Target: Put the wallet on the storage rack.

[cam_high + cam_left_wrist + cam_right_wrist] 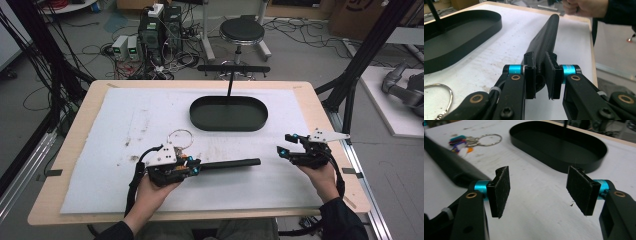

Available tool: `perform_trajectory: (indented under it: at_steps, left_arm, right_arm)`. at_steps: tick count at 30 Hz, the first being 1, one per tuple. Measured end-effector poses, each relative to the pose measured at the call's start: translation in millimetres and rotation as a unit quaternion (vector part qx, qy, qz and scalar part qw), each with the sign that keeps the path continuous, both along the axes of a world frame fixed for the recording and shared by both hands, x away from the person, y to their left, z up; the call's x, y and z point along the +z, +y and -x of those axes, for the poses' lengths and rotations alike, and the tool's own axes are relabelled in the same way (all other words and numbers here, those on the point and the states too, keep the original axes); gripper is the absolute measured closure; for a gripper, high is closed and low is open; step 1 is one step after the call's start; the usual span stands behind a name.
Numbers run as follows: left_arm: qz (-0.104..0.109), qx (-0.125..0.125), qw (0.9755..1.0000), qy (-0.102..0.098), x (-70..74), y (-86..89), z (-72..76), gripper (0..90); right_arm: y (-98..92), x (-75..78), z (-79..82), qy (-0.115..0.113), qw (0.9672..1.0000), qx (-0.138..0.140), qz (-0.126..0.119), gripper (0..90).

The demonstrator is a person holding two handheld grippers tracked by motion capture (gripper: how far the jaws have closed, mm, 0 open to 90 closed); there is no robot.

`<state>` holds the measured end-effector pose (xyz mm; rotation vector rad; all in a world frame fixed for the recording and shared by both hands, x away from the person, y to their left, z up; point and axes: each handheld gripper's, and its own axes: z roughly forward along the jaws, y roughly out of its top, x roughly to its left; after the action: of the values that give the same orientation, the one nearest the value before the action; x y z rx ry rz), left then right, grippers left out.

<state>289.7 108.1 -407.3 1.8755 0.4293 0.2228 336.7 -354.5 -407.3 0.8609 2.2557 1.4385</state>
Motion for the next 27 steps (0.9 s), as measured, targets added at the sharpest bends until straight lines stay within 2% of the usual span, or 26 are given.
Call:
perform_trajectory:
  at_steps: [3, 5, 7, 9, 10, 11, 12, 15, 18, 19, 20, 22, 24, 25, 26, 27]
  left_arm:
    - [0.013, 0.01, 0.9998, 0.01, 0.5, 1.9, -6.0, 79.2]
    - [0.017, 0.011, 0.9998, 0.009, 1.2, 2.9, -10.5, 79.2]
    - [0.018, 0.011, 0.9997, 0.011, 1.3, 3.3, -11.9, 79.3]
    - [0.026, 0.009, 0.9995, 0.014, 0.3, 4.7, -15.7, 79.2]
    - [0.026, 0.009, 0.9995, 0.014, 0.3, 4.7, -15.7, 79.2]
    - [0.029, 0.007, 0.9994, 0.015, -0.2, 5.8, -17.9, 79.2]
    - [0.029, 0.007, 0.9994, 0.015, -0.2, 5.8, -17.9, 79.2]
    - [0.032, 0.004, 0.9994, 0.014, -0.4, 6.3, -19.9, 79.1]
    - [0.034, 0.0, 0.9993, 0.016, -1.0, 7.1, -21.4, 79.0]
    - [0.036, 0.0, 0.9992, 0.017, -1.4, 7.2, -21.6, 78.9]
    - [0.038, -0.001, 0.9991, 0.018, -1.8, 7.5, -21.9, 78.9]
    - [0.042, -0.004, 0.9989, 0.019, -2.7, 8.0, -22.2, 78.4]
    - [0.043, -0.002, 0.9989, 0.017, -3.5, 9.3, -22.7, 75.5]
    - [0.045, 0.0, 0.9988, 0.016, -3.9, 9.9, -23.1, 75.5]
    - [0.043, 0.007, 0.999, 0.014, -3.8, 11.2, -23.6, 73.1]
    - [0.024, 0.024, 0.9993, 0.013, -5.0, 11.6, -25.8, 56.3]
  right_arm:
    - [7.4, -0.9, 0.5, 0.004, 0.9993, 0.038, 0.0, 36.1]
    - [13.5, -2.8, 0.2, 0.01, 0.9971, 0.075, 0.002, 36.3]
    - [20.6, -5.3, -0.9, 0.017, 0.9953, 0.095, 0.009, 36.3]
    - [31.0, -7.2, -2.8, 0.027, 0.9937, 0.106, 0.026, 35.5]
    - [31.0, -7.2, -2.8, 0.027, 0.9937, 0.106, 0.026, 35.5]
    - [42.4, -9.4, -5.9, 0.03, 0.992, 0.119, 0.031, 35.3]
    - [42.4, -9.4, -5.9, 0.03, 0.992, 0.119, 0.031, 35.3]
    - [63.0, -11.6, -11.9, 0.036, 0.9889, 0.141, 0.031, 37.4]
    - [70.6, -11.7, -13.5, 0.034, 0.9877, 0.149, 0.033, 42.5]
    - [76.5, -13.1, -14.4, 0.034, 0.9865, 0.157, 0.033, 47.4]
    - [76.5, -13.1, -14.4, 0.034, 0.9865, 0.157, 0.033, 47.4]
    - [80.4, -15.1, -15.3, 0.038, 0.9849, 0.165, 0.036, 53.8]
    - [79.6, -15.0, -16.0, 0.03, 0.9844, 0.169, 0.039, 63.2]
    - [79.6, -15.0, -16.0, 0.03, 0.9844, 0.169, 0.039, 63.2]
    - [78.5, -14.8, -16.4, 0.032, 0.9839, 0.172, 0.037, 65.9]
    - [76.2, -13.4, -16.0, 0.038, 0.9822, 0.182, 0.027, 71.6]
